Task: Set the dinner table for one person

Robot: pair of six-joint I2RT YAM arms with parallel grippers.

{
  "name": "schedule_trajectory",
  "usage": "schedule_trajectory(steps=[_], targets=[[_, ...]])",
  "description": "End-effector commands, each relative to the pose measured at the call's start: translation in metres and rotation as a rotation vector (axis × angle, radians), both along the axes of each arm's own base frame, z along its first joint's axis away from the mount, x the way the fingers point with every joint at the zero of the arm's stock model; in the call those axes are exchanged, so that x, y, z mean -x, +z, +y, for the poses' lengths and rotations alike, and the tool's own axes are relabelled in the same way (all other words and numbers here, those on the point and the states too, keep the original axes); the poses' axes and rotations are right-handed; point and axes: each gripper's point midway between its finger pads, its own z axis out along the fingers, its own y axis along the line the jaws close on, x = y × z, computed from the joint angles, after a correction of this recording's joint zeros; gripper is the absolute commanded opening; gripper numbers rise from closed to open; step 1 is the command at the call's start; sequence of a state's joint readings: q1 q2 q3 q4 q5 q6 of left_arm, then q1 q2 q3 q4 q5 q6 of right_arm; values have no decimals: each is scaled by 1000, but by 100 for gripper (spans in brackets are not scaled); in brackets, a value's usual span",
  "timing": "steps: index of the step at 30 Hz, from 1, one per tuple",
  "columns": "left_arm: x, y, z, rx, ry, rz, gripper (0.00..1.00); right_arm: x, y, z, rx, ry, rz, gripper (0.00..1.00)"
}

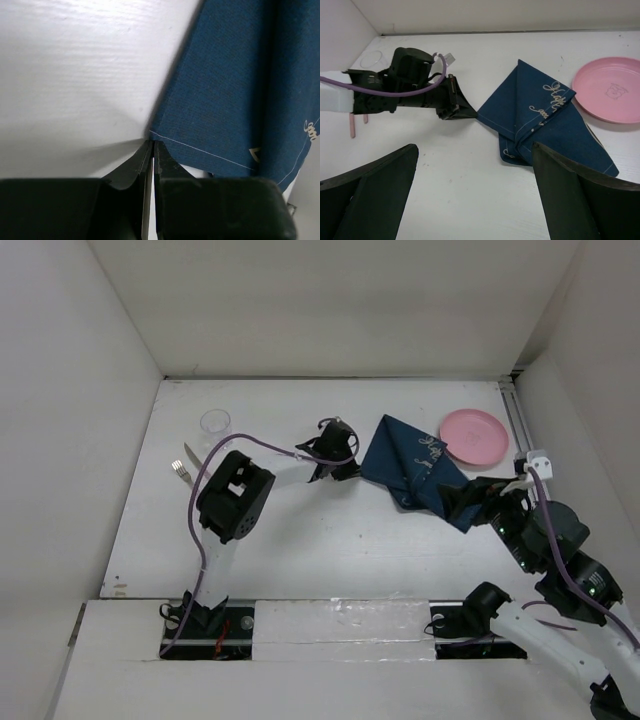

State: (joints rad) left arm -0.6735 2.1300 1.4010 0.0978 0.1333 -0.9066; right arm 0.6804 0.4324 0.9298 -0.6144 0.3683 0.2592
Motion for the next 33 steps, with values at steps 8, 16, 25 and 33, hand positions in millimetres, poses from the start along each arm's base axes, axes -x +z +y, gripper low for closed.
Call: schedule_trajectory(steps=[8,16,25,33], targets=[[-1,115,66,-142,88,-240,0,-68,-63,40,82,-46,125,100],[5,124,98,-186,113,-262,0,-159,-101,38,116,-77,135,100],[20,103,113,-204,90,-226,0,-248,-151,77,138,398,214,95],[25,93,122,-232,81,-213,0,-296,-201,78,113,422,303,90]])
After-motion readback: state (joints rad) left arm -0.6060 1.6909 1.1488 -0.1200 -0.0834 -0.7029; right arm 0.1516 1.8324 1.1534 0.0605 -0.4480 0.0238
